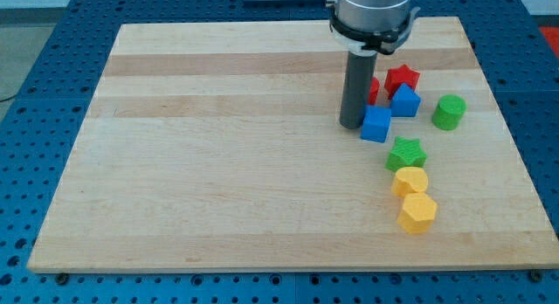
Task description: Slide the blue cube to the blue triangle
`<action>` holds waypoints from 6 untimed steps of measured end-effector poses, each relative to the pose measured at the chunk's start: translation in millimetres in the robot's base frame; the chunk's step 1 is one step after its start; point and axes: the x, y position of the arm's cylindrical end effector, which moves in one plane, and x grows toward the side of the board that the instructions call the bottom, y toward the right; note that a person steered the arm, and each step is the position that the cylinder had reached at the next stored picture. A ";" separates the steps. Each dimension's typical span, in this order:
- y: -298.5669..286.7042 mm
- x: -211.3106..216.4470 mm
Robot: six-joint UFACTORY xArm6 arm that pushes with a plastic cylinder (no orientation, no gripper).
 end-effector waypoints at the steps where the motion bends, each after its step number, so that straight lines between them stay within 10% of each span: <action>1: 16.8 0.0; 6: 6.4 2.4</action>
